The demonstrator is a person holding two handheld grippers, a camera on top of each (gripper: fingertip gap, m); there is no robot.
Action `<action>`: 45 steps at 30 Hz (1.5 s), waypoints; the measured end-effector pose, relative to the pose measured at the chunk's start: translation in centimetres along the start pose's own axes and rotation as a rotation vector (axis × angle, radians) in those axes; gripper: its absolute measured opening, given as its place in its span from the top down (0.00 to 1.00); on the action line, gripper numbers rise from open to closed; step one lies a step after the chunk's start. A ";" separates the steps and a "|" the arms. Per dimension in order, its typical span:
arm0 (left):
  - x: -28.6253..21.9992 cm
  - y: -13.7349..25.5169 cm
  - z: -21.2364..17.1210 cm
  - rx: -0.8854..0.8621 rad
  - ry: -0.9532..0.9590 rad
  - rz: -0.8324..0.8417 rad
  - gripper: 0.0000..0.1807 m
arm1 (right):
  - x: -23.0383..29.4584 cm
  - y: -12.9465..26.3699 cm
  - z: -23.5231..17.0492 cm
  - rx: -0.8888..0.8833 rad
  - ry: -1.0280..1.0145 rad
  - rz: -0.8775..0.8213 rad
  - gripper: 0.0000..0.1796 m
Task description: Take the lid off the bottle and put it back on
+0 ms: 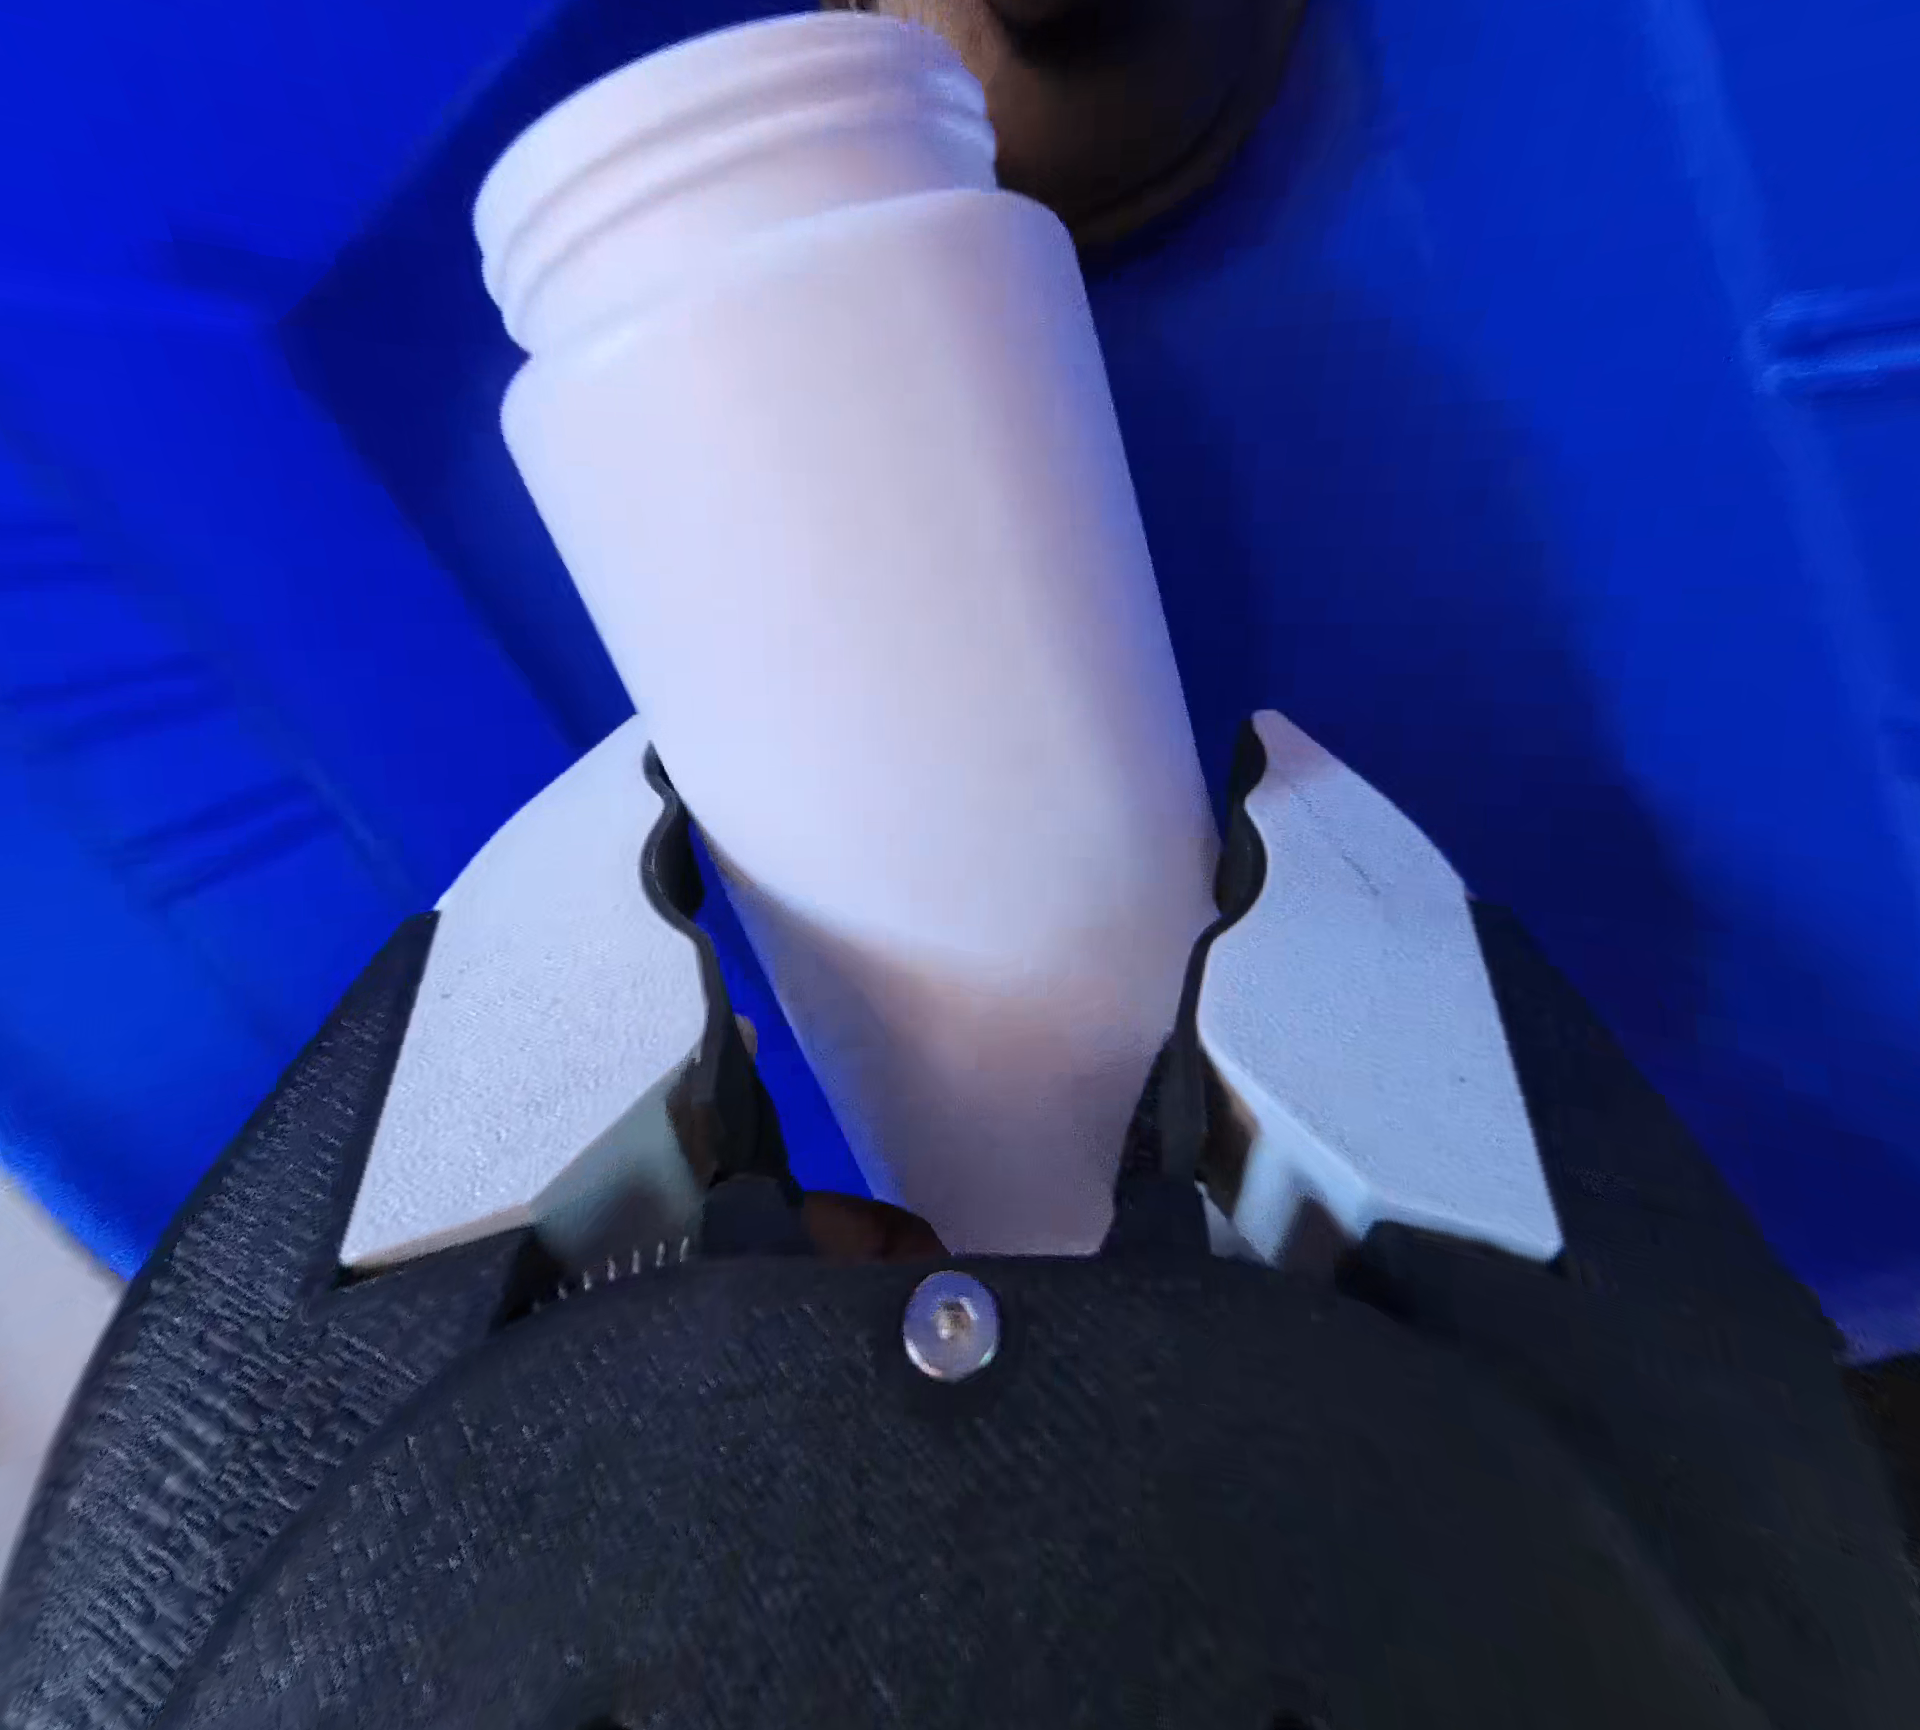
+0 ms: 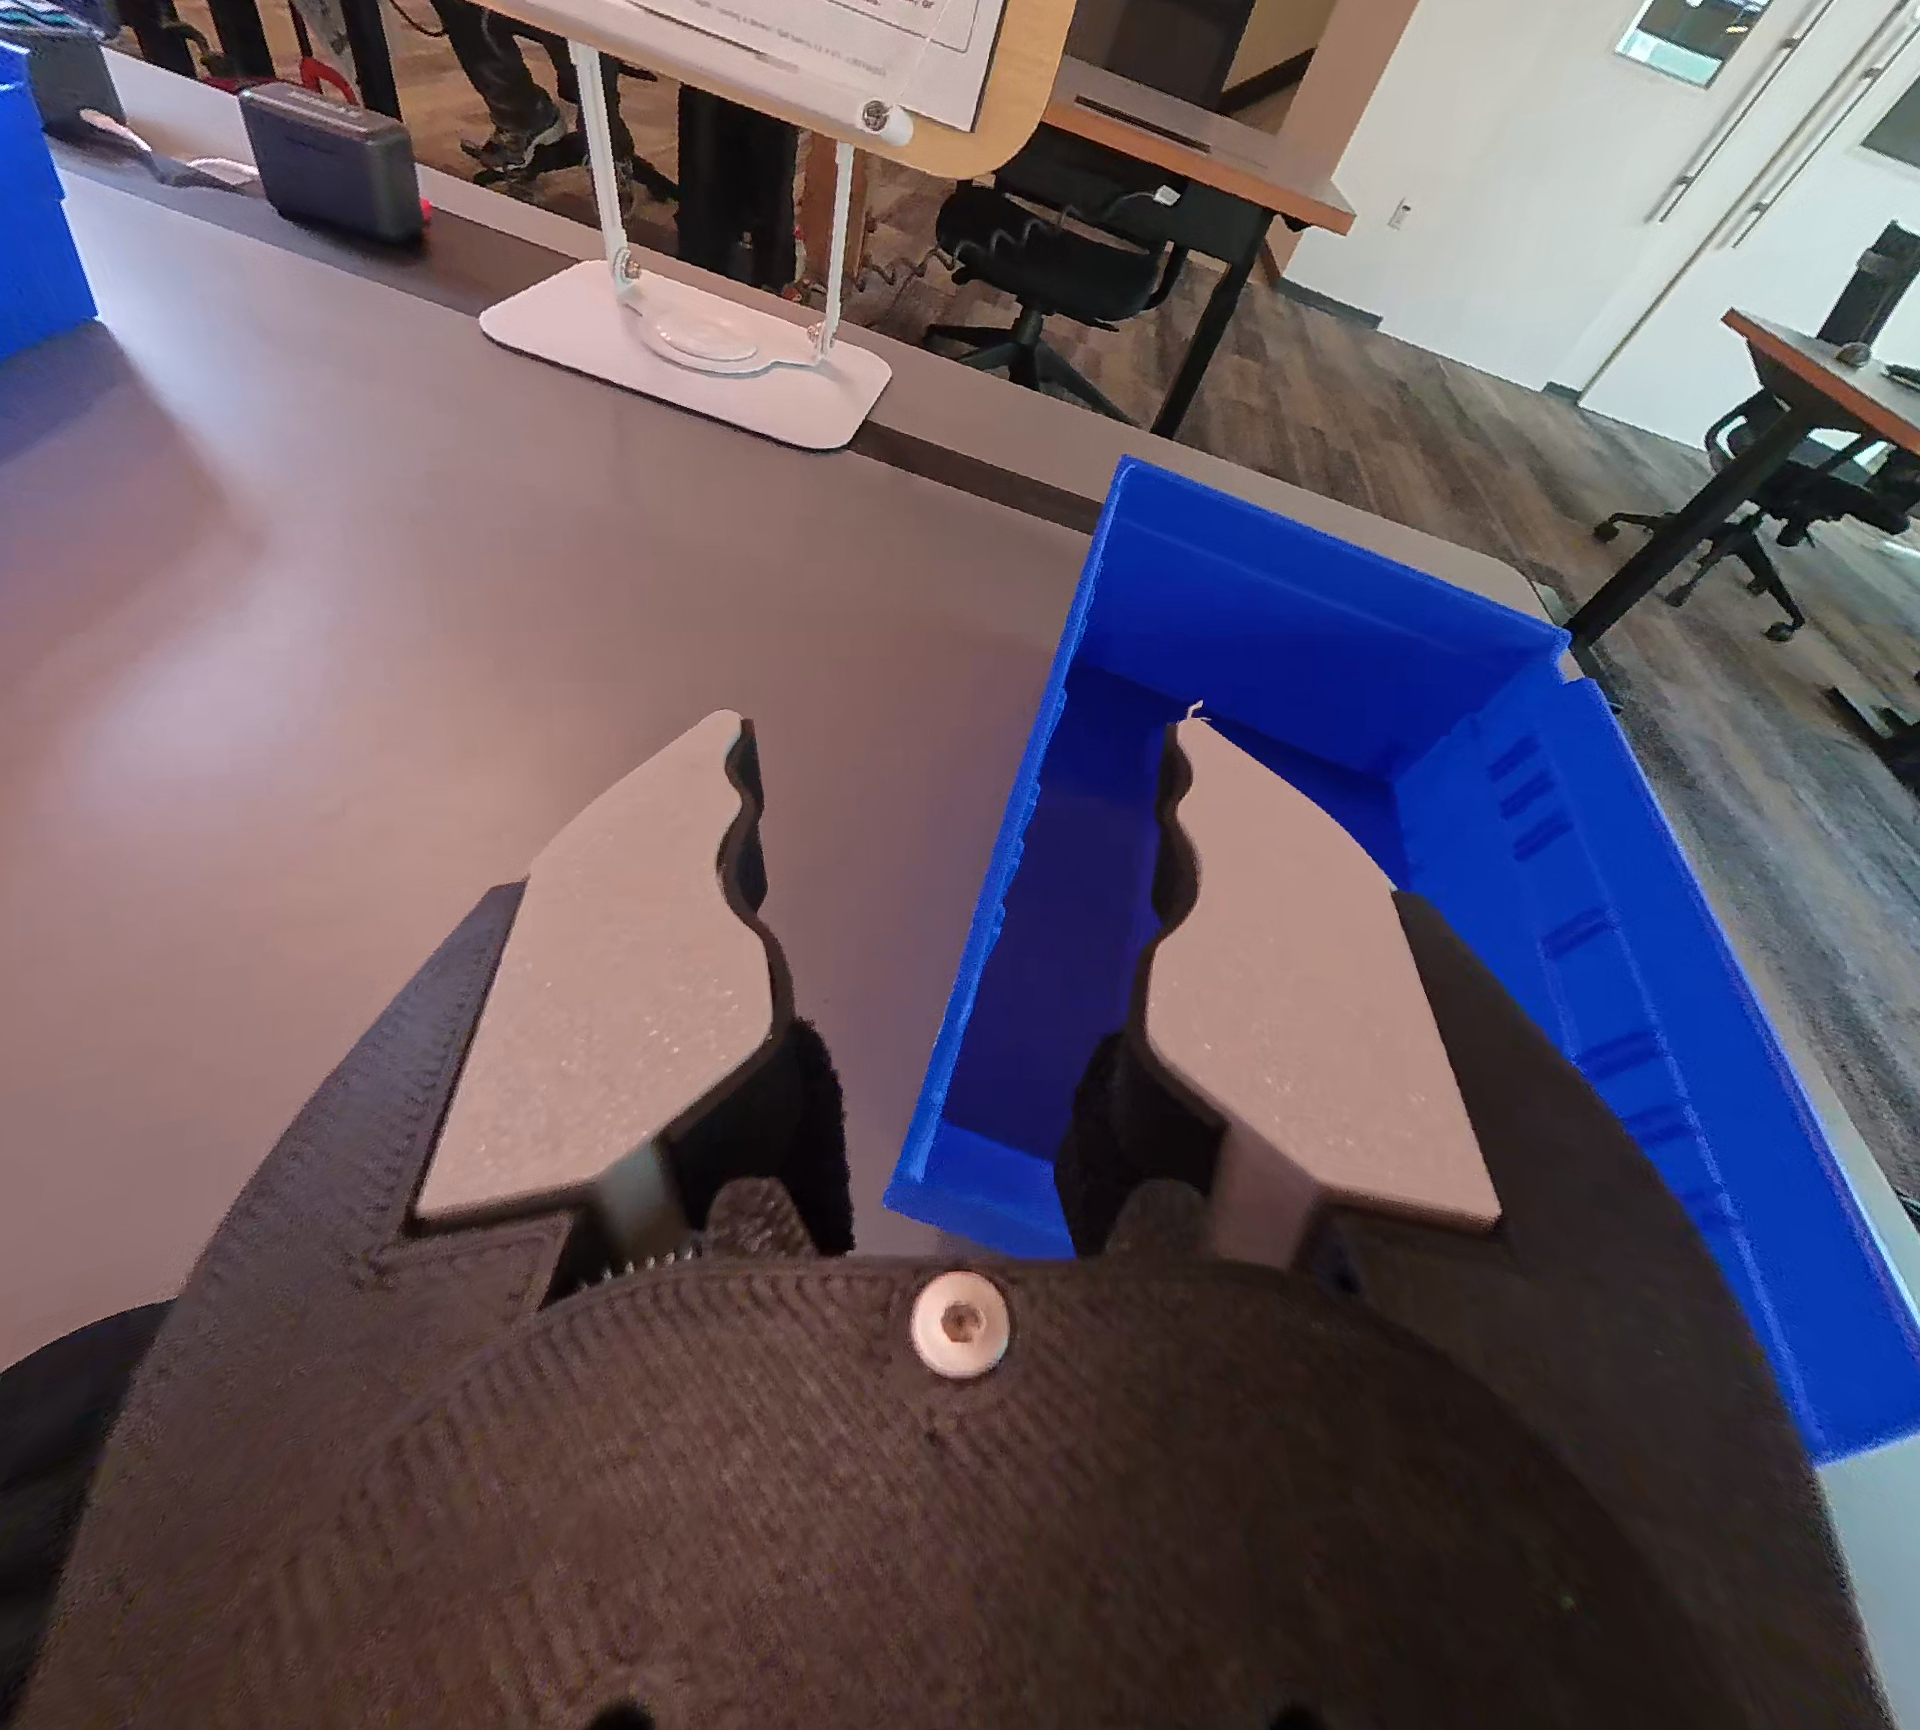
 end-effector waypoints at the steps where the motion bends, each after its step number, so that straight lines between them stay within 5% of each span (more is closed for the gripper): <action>1: 0.2 0.0 -0.1 0.001 -0.034 0.037 0.46 | 0.0 0.0 0.0 -0.001 0.002 0.000 0.59; 7: 1.5 3.3 0.2 -0.247 -0.049 0.156 0.51 | 2.2 -0.1 1.0 -0.029 0.064 0.073 0.62; 11: 0.7 8.4 1.1 -0.617 -0.047 0.177 0.51 | 6.9 0.3 3.2 -0.149 0.038 0.328 0.65; 16: -5.5 18.5 1.5 -1.172 -0.112 0.074 0.51 | 12.9 1.8 6.6 -0.244 0.007 0.751 0.63; 21: -12.3 23.6 0.9 -1.398 -0.245 -0.006 0.52 | 13.8 2.7 9.7 -0.327 0.057 0.831 0.61; 26: -20.0 24.7 0.6 -1.477 -0.414 -0.133 0.52 | 15.1 4.8 12.3 -0.422 0.094 0.929 0.53; 33: -28.2 20.3 0.5 -1.400 -0.566 -0.293 0.52 | 17.3 5.6 13.1 -0.434 0.128 1.057 0.46; 45: -31.2 16.7 0.6 -1.271 -0.625 -0.371 0.51 | 20.0 3.8 10.1 -0.338 0.178 1.128 0.53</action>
Point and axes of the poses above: each gripper's, where its closed fingertips meet, y back along the fingers, z out of its top, x = y × z across the jaws, the point moved 1 cm from there along y, back along the fingers, and after that the axes turned 8 degrees about x, right-handed, at the moved point
